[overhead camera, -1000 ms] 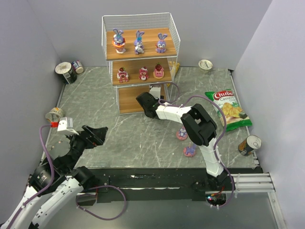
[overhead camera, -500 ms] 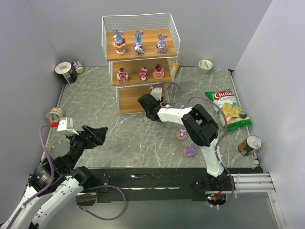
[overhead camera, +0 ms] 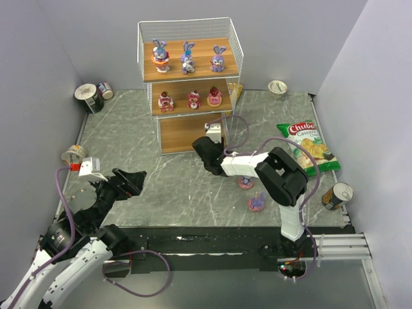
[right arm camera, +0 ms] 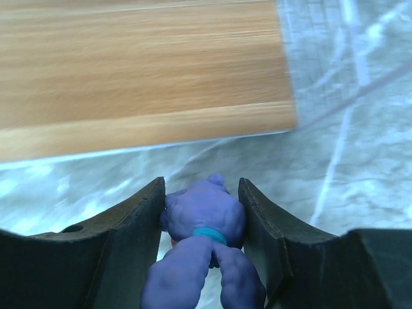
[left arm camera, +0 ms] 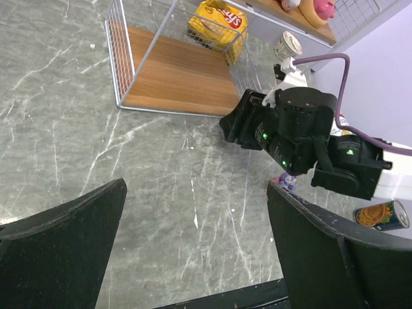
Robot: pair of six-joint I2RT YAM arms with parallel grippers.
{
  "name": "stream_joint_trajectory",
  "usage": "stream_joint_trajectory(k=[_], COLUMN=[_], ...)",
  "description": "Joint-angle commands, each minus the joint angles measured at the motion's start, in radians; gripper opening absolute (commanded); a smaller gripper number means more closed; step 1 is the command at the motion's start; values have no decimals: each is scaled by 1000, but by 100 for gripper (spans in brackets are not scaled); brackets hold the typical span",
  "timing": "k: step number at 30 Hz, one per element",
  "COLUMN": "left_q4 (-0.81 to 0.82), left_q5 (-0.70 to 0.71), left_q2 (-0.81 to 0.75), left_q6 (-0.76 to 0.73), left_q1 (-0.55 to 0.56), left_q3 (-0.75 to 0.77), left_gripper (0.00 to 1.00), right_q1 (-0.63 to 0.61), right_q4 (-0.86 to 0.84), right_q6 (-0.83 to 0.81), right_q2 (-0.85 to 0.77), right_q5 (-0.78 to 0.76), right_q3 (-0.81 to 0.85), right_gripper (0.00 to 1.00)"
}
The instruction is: Place and organize the plastic toys onto the shelf
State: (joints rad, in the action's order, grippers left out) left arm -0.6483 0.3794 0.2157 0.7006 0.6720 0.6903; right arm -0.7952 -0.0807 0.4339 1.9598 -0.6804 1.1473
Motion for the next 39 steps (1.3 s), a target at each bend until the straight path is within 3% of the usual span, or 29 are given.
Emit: stream_joint_trajectory(k=[1, 14, 23, 30, 33, 39], left_q4=[27, 35, 38, 39, 102, 398], left_q5=[0, -17, -23, -10, -39, -118], left_q2=[10, 39, 57, 146, 198, 300], left_q6=[8, 0, -1, 31, 66, 154], left_q1=[5, 5, 5, 5, 5, 5], left_q3=[5, 8, 11, 35, 20, -104], left_gripper=[96, 96, 96, 96, 96, 96], right_q1=[-36, -55, -62, -101, -130, -190], right_q4=[19, 35, 38, 36, 32, 235], right_q6=[-3, -38, -53, -58, -38, 119], right_q2=[-81, -88, -113, -241, -339, -559], right_q5=[62, 211, 225, 228, 237, 190], right_q3=[0, -73, -95, -162, -225, -273], right_gripper=[29, 48, 80, 98, 100, 100])
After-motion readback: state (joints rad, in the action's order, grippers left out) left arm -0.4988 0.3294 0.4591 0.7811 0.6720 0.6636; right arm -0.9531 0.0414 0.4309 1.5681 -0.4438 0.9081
